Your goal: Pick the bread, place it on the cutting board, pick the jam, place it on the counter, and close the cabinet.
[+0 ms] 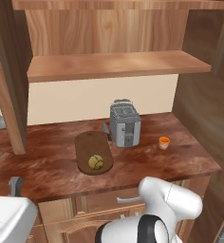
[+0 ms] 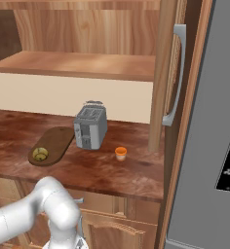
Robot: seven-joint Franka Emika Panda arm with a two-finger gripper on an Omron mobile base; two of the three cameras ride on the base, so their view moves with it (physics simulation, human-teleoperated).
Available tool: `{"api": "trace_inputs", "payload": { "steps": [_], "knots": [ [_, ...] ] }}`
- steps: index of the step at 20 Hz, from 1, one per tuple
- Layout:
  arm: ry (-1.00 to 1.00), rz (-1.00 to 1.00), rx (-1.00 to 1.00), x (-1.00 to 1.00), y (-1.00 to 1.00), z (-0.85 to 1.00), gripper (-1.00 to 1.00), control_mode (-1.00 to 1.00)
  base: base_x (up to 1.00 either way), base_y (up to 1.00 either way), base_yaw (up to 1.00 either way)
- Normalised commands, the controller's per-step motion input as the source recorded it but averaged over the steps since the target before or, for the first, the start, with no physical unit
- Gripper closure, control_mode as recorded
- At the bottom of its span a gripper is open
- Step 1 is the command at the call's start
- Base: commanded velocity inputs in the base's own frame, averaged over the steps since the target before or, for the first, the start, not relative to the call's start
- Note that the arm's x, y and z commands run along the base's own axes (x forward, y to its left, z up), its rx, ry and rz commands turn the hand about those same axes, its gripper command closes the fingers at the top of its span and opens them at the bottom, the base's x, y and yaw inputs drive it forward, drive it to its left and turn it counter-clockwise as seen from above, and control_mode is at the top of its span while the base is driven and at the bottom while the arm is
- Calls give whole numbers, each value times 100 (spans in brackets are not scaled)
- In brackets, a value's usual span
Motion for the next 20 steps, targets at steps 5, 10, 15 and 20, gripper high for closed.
{"api": "trace_inputs", "payload": {
  "steps": [5, 10, 15, 20],
  "knots": [
    [0, -7, 0, 16, 15, 0, -100, -100, 0, 0, 0],
    [0, -7, 0, 15, 13, 0, -100, -100, 0, 0, 0],
    [0, -7, 0, 16, 8, 0, -100, -100, 0, 0, 0],
    [0, -11, 0, 16, 2, 0, -100, -100, 0, 0, 0]
  ]
}}
